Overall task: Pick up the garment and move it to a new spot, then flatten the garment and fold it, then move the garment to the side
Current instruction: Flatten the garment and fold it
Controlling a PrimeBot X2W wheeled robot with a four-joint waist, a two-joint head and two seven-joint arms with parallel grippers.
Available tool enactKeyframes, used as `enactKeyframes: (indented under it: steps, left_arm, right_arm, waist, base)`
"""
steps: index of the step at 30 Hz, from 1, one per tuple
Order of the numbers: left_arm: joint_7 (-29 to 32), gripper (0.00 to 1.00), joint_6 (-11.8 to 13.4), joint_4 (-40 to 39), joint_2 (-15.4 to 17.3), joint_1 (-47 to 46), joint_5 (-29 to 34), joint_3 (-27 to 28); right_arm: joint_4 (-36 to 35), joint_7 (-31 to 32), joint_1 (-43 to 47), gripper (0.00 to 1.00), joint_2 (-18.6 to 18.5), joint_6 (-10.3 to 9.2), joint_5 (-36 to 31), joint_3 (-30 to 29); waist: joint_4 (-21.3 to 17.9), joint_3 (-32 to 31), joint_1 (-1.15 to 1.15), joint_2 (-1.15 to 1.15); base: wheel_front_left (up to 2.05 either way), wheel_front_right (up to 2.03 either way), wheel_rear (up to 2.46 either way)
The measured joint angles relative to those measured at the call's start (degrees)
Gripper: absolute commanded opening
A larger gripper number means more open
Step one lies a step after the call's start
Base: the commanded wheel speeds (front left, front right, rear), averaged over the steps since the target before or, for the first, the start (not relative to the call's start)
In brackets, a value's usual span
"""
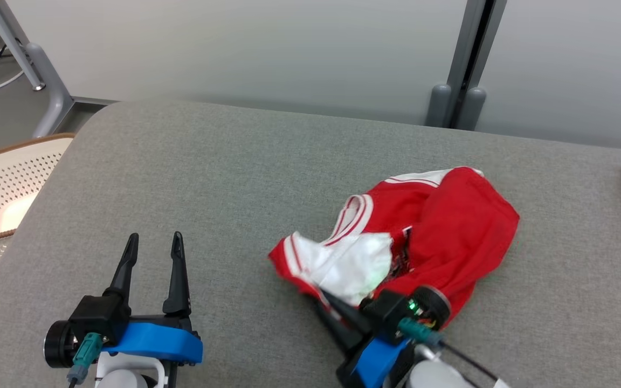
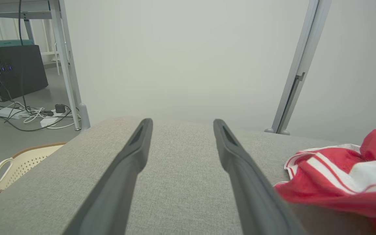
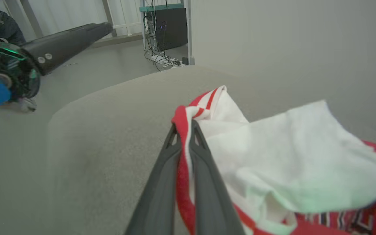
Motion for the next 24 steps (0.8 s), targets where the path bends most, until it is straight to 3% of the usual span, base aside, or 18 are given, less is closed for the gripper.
enactKeyframes:
  steps: [7,8,9,10,18,24]
  left_arm:
    - [0.00,1.00,-0.29,0.30,-0.31,-0.23,-0.32,0.38]
    - [0.00,1.00,-0.29,0.30,-0.37,-0.32,-0.32,0.44]
    - [0.00,1.00,-0.29,0.29,-0.41,-0.35,-0.32,0.57]
    - [0.00,1.00,-0.27,0.31,-0.43,-0.36,-0.32,0.65]
    - [0.00,1.00,-0.25,0.42,-0.68,-0.38,0.04,1.21]
    - [0.00,1.00,-0.27,0.37,-0.75,-0.37,0.22,1.72]
  right_arm:
    - [2.01,-0.09,2.81,0.00,0.05,0.00,4.03,14.27]
    - [2.25,-0.12,2.97,0.04,0.07,0.00,4.47,15.38]
    - [2.53,-0.29,3.05,0.32,0.07,0.00,4.70,16.30]
    - [2.80,-0.40,3.15,1.00,0.05,0.00,4.85,17.12]
    - [2.69,-2.12,1.59,1.00,0.05,0.00,5.03,13.76]
    - [0.52,-2.61,-1.38,1.00,0.09,0.00,0.32,3.72]
  waist:
    - [0.63,1.23,0.00,0.00]
    - [0.54,1.31,0.00,0.00]
    - [0.39,1.38,0.00,0.00]
    - [0.22,1.41,0.00,0.00]
    - [-1.54,1.04,0.01,0.00]
    - [-2.93,0.55,0.01,0.00]
  base:
    - [0.00,0.00,0.00]
    - [0.00,0.00,0.00]
    - [0.00,0.00,0.00]
    - [0.00,0.00,0.00]
    - [0.00,0.00,0.00]
    - [0.00,0.00,0.00]
